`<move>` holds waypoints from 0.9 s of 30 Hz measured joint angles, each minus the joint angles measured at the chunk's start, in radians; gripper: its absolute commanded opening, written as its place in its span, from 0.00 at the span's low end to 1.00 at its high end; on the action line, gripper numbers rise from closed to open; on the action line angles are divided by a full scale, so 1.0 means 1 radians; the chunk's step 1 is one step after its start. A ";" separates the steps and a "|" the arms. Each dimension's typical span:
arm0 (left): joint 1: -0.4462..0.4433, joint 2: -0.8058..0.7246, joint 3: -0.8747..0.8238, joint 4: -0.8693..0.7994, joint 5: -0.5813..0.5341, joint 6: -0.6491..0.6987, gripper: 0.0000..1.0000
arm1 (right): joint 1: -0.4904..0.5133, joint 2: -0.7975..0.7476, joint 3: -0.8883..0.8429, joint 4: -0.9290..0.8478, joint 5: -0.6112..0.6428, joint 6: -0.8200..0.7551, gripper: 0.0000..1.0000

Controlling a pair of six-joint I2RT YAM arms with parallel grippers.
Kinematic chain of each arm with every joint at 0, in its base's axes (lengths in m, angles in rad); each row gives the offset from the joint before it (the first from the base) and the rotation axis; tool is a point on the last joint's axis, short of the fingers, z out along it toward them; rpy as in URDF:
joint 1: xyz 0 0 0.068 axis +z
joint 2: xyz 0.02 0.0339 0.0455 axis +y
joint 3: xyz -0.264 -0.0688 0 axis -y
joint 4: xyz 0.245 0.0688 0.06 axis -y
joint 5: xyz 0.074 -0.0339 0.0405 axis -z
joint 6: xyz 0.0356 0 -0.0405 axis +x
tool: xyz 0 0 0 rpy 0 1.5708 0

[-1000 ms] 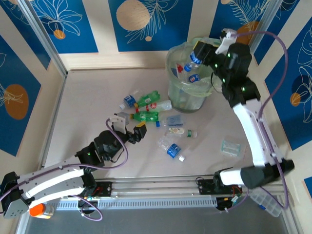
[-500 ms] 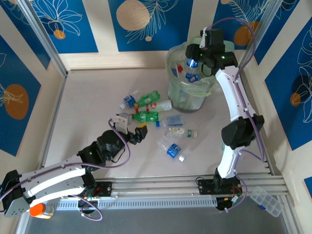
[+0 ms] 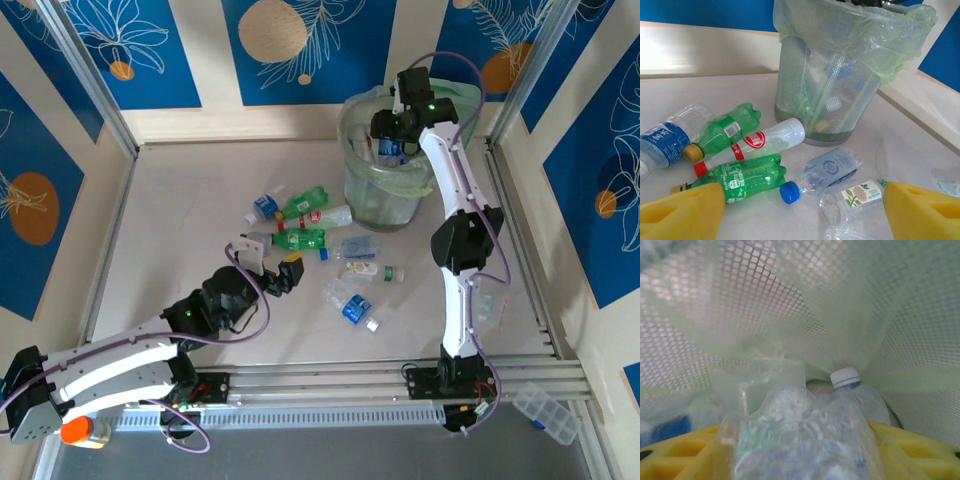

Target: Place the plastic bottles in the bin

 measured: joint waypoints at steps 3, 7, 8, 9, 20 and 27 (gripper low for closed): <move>0.000 0.000 0.000 0.000 0.000 0.000 0.83 | 0.010 0.064 0.057 -0.017 0.004 -0.005 0.71; 0.000 0.000 0.000 0.000 -0.004 0.001 0.84 | 0.018 0.076 0.060 -0.017 0.010 -0.004 0.76; 0.000 0.000 0.000 -0.001 -0.005 0.001 0.84 | 0.019 0.074 0.060 -0.017 0.016 -0.004 0.77; 0.000 0.000 0.000 -0.001 -0.007 0.001 0.84 | 0.020 0.074 0.060 -0.017 0.017 -0.005 0.78; 0.000 0.000 0.000 -0.016 -0.026 0.005 0.85 | 0.043 -0.074 0.022 -0.021 0.038 -0.022 0.86; 0.000 0.001 0.000 -0.016 -0.058 0.019 0.86 | 0.095 -0.280 -0.074 0.013 0.085 -0.046 0.83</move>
